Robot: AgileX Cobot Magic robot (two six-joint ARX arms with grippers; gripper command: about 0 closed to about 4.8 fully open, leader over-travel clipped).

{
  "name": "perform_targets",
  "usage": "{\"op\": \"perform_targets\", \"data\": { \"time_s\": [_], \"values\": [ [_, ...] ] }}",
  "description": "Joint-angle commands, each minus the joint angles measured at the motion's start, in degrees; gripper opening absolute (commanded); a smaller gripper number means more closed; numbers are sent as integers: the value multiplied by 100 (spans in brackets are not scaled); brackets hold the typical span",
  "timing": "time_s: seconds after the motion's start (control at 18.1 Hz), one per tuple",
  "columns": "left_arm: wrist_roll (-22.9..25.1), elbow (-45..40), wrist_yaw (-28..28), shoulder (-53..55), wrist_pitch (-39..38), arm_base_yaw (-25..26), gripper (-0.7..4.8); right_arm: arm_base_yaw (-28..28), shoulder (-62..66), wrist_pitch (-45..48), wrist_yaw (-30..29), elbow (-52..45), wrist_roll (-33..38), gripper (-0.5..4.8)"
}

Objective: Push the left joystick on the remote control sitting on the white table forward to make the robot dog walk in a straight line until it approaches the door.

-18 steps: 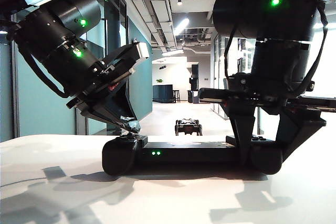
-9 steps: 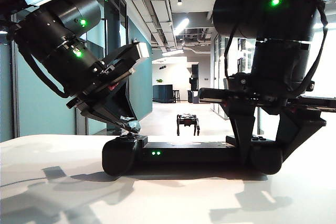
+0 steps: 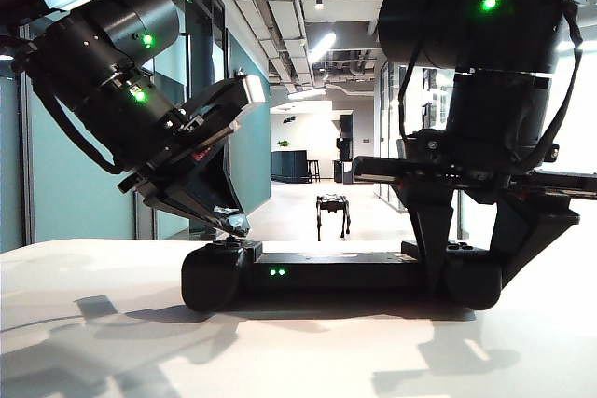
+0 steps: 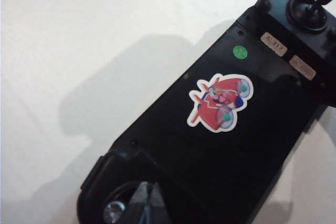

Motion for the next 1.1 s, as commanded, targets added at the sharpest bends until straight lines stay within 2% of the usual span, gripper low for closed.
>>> {"op": "perform_targets", "data": {
  "time_s": [0.06, 0.55, 0.66, 0.72, 0.77, 0.88, 0.99, 1.1],
  "values": [
    [24, 24, -59, -2, 39, 2, -6, 11, -35, 37, -109, 42, 20, 175],
    [13, 28, 39, -15, 26, 2, -5, 11, -35, 48, -109, 42, 17, 175],
    [-39, 164, 411, -376, -695, 2, -5, 11, -35, 50, -109, 42, 17, 175],
    [-37, 291, 398, -741, -1172, 2, -5, 11, -35, 59, -109, 42, 17, 175],
    [-42, 343, 383, -1034, -1333, 2, -5, 11, -35, 72, -109, 42, 15, 175],
    [-146, 409, -24, -1825, -1370, 2, -6, 11, -35, 76, -109, 42, -24, 175],
    [-546, 507, -538, -2422, -1362, 2, -6, 11, -35, 83, -107, 42, -24, 175],
    [-804, 649, -1300, -3077, -1362, 2, -5, 11, -35, 96, -105, 39, -24, 175]
  ]
}}
